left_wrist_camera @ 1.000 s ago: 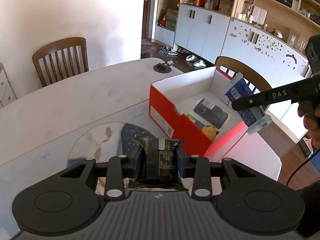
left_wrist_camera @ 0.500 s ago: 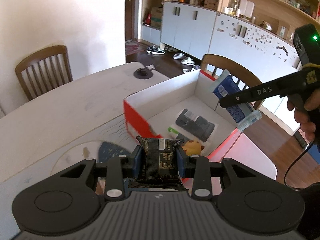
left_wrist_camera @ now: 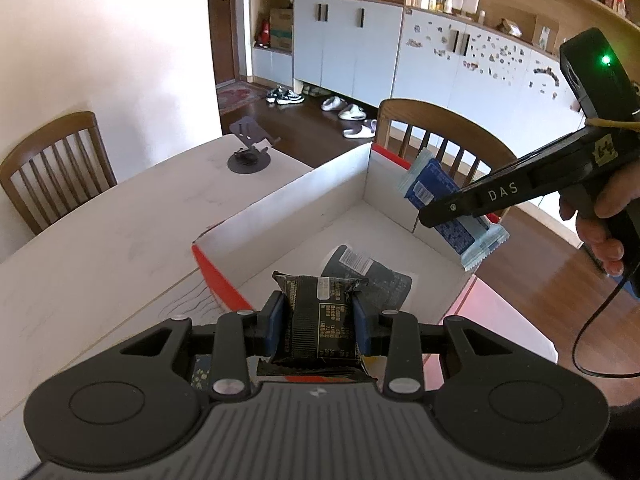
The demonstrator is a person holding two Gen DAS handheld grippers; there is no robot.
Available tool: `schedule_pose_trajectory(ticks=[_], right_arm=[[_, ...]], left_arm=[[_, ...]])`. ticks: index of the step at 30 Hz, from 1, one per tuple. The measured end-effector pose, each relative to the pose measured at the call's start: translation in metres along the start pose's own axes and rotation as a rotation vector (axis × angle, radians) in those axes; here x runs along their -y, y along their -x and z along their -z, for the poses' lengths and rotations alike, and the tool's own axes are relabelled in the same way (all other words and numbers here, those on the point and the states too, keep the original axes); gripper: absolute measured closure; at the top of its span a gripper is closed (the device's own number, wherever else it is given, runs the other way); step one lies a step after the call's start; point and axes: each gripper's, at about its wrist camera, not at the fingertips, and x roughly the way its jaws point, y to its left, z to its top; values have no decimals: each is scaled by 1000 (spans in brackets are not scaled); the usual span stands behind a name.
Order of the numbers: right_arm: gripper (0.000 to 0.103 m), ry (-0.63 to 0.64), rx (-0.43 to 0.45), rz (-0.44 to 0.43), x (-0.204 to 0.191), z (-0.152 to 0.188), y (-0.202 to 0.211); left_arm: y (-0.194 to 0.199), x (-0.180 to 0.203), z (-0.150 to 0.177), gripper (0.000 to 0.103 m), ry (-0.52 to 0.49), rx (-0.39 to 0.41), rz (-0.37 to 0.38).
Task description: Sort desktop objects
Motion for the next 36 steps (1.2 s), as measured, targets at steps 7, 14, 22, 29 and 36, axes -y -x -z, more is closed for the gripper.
schedule_pose_trajectory(ticks=[7,14,22,29,36], right_arm=[[90,-25,-50,6,15,-2,-18],[90,-40,-79,37,24,0,-36],[90,-61,-124,64,27,3,-61],[90,-83,-156,97,28,5,-81],[90,-97,-188,117,31,7,-97]], left_arm=[[-27,10,-12,69,-52,-32,-10],[-53,11,-20,69,-72,-84,-7],[-83,13,-25,69,-108,-145,-14],[-111,20,-25,69,-144,-203,-17],[-131,25,-23,69,-176,-248,-10]])
